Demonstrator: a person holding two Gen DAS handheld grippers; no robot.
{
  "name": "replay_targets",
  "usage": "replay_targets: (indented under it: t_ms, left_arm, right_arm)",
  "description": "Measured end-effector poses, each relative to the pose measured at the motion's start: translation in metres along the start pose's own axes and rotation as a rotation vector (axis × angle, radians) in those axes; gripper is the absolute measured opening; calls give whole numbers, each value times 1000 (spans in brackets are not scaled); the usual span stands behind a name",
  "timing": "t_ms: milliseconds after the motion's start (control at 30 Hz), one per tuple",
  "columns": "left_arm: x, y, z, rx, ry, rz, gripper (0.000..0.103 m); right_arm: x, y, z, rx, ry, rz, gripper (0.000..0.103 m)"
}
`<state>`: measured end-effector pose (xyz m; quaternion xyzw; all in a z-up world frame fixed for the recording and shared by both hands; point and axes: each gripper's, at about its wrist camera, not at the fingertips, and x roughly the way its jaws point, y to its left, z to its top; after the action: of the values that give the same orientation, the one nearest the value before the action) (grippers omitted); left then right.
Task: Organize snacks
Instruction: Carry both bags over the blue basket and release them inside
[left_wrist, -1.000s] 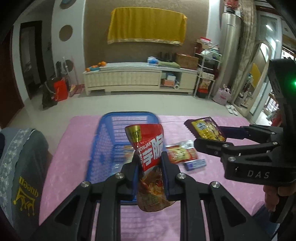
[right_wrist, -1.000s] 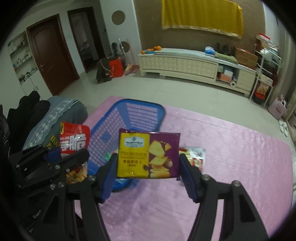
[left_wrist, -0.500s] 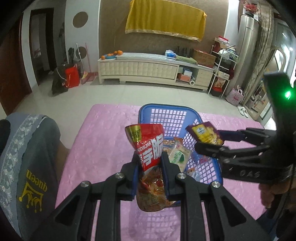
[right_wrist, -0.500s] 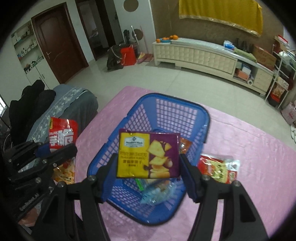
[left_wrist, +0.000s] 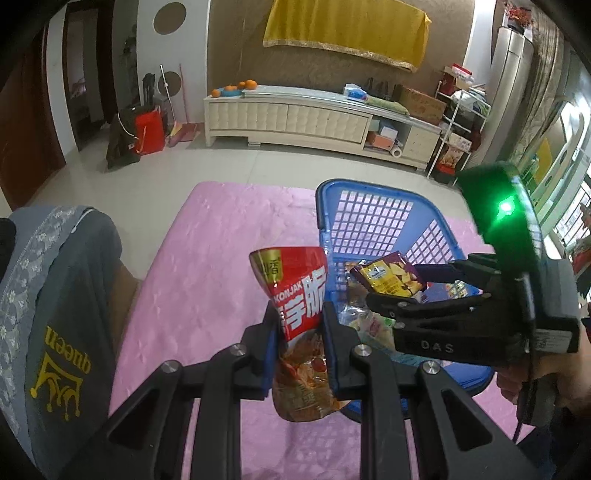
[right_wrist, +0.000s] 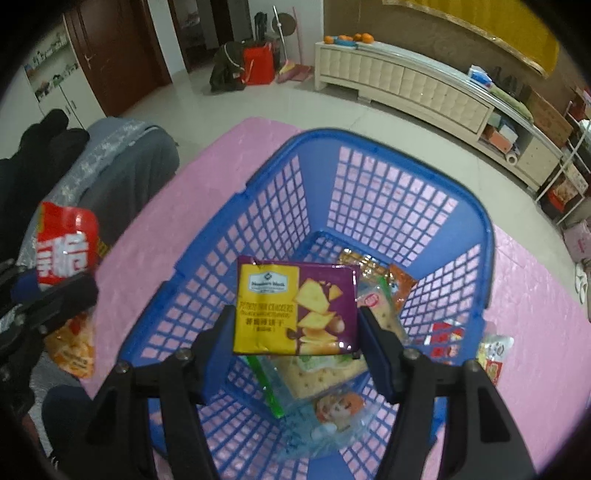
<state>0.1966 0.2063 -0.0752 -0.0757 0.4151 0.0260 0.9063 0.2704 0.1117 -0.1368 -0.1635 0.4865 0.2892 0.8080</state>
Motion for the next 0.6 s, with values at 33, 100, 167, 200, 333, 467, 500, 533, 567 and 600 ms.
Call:
replay_targets:
  t_ms: [33,100,167,200,333,467,500,533,567,600]
  left_arm:
    - [1,1,1,0,3,-6,20]
    - [1,3,3,4,4,3,20]
    - [0,3,3,3,4,6,20]
    - [0,3,4,1,3,7,20]
    - [-1,0,1,-2,5,8,20]
    - [-1,-6,1,1,13,5,20]
    - [-2,-7,2,2,13,4,20]
    - [-3,-12,2,8,12,1,20]
    - [-4,-14,2,13,12,-2,20]
    - [-5,-18,3,19,12,-5,20]
  right_arm:
    - [4,1,1,3,7,0,68]
    - [10,2,5,9,10,-9,69]
    - [12,1,10,2,3,-41,76]
    - [14,1,12,-7,-1,-57,85]
    - [13,-3,14,-9,8,-68,91]
    - [-4,-10,7,13,-9,-44,92]
    - [-10,-12,4,19,-14,-41,92]
    - [-16,-15,2,25,-21,-36,92]
    - [-21,-17,0,30,-28,-31,92]
    - [-21,-18,-1,32,-32,-29,92]
